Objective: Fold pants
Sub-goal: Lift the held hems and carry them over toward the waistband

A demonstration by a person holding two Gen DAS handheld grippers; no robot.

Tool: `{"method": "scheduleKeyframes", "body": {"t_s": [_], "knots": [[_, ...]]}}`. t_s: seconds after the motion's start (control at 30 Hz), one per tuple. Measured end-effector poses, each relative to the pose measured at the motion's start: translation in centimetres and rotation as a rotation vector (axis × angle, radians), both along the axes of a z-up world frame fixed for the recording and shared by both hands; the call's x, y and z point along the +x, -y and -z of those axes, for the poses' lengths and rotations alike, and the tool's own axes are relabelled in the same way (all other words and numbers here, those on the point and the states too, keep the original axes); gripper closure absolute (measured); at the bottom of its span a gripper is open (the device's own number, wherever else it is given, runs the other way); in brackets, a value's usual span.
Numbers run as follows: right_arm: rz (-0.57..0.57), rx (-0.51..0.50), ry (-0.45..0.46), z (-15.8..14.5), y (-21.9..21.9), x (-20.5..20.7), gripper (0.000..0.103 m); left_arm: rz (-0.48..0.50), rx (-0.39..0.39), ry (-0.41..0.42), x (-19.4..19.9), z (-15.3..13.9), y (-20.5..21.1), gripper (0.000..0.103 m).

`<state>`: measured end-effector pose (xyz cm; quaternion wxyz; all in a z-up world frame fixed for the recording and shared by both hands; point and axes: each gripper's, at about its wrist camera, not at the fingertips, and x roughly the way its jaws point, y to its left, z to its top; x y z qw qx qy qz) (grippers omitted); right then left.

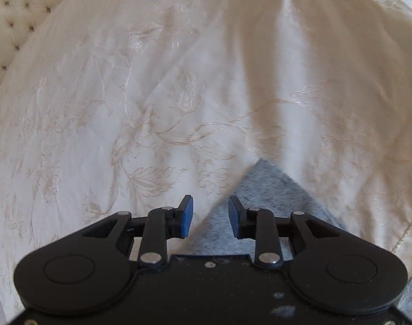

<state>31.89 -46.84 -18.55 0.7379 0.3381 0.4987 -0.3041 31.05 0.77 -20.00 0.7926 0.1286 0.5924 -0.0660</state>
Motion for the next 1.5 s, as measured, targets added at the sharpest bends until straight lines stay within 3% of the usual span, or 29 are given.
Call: {"method": "scheduleKeyframes", "body": {"t_s": [0.17,0.23,0.27,0.3,0.33,0.5,0.7,0.8,0.9,1.03,1.1,1.13,1.2,1.5], "knots": [[0.012,-0.065,-0.227,3.7,-1.8,3.1,0.072,-0.006,0.009,-0.005,0.4,0.6,-0.3,0.019],[-0.013,-0.095,-0.243,4.3,-2.4,3.4,0.072,-0.011,0.009,-0.004,0.5,0.7,-0.5,0.015],[-0.022,-0.103,-0.241,4.3,-2.6,3.4,0.073,-0.012,0.000,-0.006,0.8,0.7,-0.8,0.015],[-0.019,-0.106,-0.231,4.0,-2.6,3.1,0.083,-0.008,-0.009,-0.008,0.8,0.7,-1.0,0.015],[-0.015,-0.102,-0.216,3.6,-2.5,2.8,0.101,-0.002,-0.017,-0.010,0.9,0.6,-1.2,0.016],[-0.015,-0.077,-0.040,-1.9,-2.1,-2.3,0.102,-0.027,-0.109,-0.024,1.0,-2.0,-3.4,0.039],[0.003,-0.030,0.083,-7.7,-3.3,-11.6,0.102,-0.140,-0.320,0.006,1.8,-6.9,-6.6,0.038],[0.016,-0.048,0.061,-8.2,-4.8,-16.1,0.102,-0.207,-0.361,-0.001,3.2,-7.3,-7.4,0.034],[0.027,-0.038,0.034,-7.1,-5.5,-19.2,0.102,-0.288,-0.373,-0.069,5.4,-6.3,-8.8,0.033],[0.107,0.083,0.101,-5.2,-5.5,-22.0,0.098,-0.362,-0.348,-0.116,7.7,-5.2,-9.2,0.034],[0.110,0.118,0.159,-4.8,-5.7,-21.6,0.087,-0.371,-0.343,-0.099,8.1,-5.1,-9.3,0.034],[0.111,0.133,0.171,-4.7,-5.7,-21.2,0.076,-0.368,-0.340,-0.093,8.2,-5.2,-9.2,0.034],[0.135,0.165,0.179,-4.3,-5.9,-19.7,0.069,-0.353,-0.322,-0.080,8.1,-5.4,-8.8,0.034],[0.152,0.305,0.166,-0.5,-8.7,-14.3,0.068,-0.267,-0.224,-0.036,6.9,-6.1,-8.7,0.034]]}}
